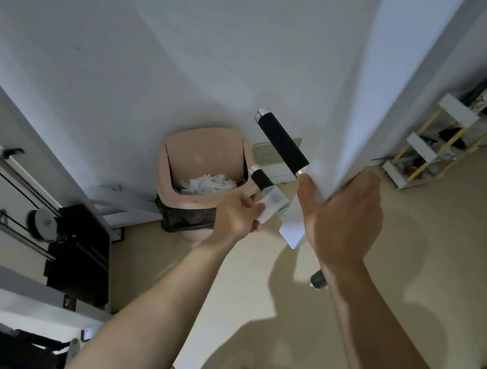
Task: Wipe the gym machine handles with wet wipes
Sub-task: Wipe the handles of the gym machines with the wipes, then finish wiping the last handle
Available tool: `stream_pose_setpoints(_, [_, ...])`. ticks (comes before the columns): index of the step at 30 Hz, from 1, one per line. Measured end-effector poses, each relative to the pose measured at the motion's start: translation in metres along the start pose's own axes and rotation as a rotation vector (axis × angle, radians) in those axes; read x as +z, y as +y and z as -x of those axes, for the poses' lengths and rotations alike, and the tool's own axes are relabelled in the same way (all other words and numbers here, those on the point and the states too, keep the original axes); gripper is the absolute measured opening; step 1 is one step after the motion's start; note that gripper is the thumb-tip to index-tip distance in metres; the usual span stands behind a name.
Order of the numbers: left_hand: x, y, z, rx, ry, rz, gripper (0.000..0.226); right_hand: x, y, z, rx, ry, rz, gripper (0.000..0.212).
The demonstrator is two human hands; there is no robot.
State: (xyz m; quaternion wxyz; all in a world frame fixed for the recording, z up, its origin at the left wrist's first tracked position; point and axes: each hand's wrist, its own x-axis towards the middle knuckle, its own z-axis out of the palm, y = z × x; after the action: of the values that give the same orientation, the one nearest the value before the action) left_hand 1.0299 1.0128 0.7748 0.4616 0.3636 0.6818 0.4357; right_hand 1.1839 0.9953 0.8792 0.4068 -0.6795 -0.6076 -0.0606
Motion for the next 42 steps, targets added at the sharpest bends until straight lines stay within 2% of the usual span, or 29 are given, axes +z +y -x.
stream_pose_setpoints(2, [-0.023,-0.008,0.002,-0.014,0.017,-0.087,0.017,0.006,0.006,0.001,-0.051,0.081,0.002,0.079])
stream_pose_setpoints(4, [-0.055,-0.024,0.0,-0.047,0.065,-0.237,0.012,0.013,0.013,0.004,-0.113,0.239,-0.056,0.075])
stream_pose_setpoints(7, [-0.104,-0.047,0.003,-0.097,0.123,-0.426,0.008,0.014,0.011,0.016,-0.303,0.464,-0.133,0.05])
stream_pose_setpoints(9, [-0.124,-0.052,0.007,-0.05,0.105,-0.418,0.009,0.019,-0.006,0.044,-0.47,0.408,-0.186,0.031])
stream_pose_setpoints(11, [-0.134,-0.047,0.009,0.032,0.042,-0.422,0.015,0.034,-0.023,0.08,-0.579,0.104,-0.277,0.021])
stream_pose_setpoints(12, [-0.138,-0.044,0.009,0.068,-0.001,-0.429,0.015,0.047,-0.032,0.099,-0.544,-0.111,-0.318,0.024])
stream_pose_setpoints(14, [-0.144,-0.036,0.009,0.07,-0.08,-0.375,0.013,0.079,-0.047,0.125,-0.278,-0.544,-0.349,0.044])
stream_pose_setpoints(16, [-0.152,-0.028,0.007,0.031,-0.129,-0.251,0.013,0.112,-0.06,0.133,0.136,-0.939,-0.427,0.059])
stream_pose_setpoints(18, [-0.163,-0.024,0.004,0.03,-0.139,-0.135,0.015,0.139,-0.073,0.135,0.412,-1.261,-0.521,0.057])
stream_pose_setpoints(20, [-0.175,-0.026,-0.002,-0.015,-0.143,-0.021,0.018,0.154,-0.085,0.135,0.65,-1.383,-0.709,0.038])
stream_pose_setpoints(22, [-0.185,-0.038,-0.012,-0.071,-0.114,0.036,0.016,0.166,-0.095,0.132,0.826,-1.364,-0.89,0.026])
stream_pose_setpoints(25, [-0.193,-0.065,-0.031,-0.085,-0.015,-0.085,0.03,0.191,-0.105,0.131,0.932,-1.268,-1.075,0.027])
stream_pose_setpoints(27, [-0.193,-0.083,-0.045,-0.115,-0.006,-0.125,0.026,0.212,-0.111,0.13,0.997,-1.233,-1.13,0.029])
stream_pose_setpoints(29, [-0.192,-0.1,-0.059,-0.184,0.036,-0.023,0.007,0.233,-0.114,0.131,0.975,-1.261,-1.132,0.031])
stream_pose_setpoints(32, [-0.194,-0.133,-0.091,-0.21,0.28,-0.004,0.018,0.269,-0.114,0.134,0.948,-1.271,-1.003,0.028])
stream_pose_setpoints(34, [-0.194,-0.148,-0.114,-0.221,0.331,-0.043,0.024,0.297,-0.109,0.142,0.925,-1.288,-0.881,0.016])
stream_pose_setpoints(36, [-0.19,-0.155,-0.137,-0.231,0.269,0.009,0.017,0.325,-0.103,0.149,0.897,-1.312,-0.861,0.013])
stream_pose_setpoints(38, [-0.186,-0.158,-0.164,-0.287,0.126,0.132,0.003,0.356,-0.097,0.152,0.901,-1.244,-0.876,0.01])
stream_pose_setpoints(40, [-0.186,-0.163,-0.195,-0.39,-0.003,0.222,0.015,0.395,-0.09,0.147,0.9,-1.144,-0.821,0.007])
stream_pose_setpoints(42, [-0.19,-0.174,-0.23,-0.418,0.015,0.18,0.011,0.441,-0.083,0.134,0.811,-1.073,-0.711,0.018])
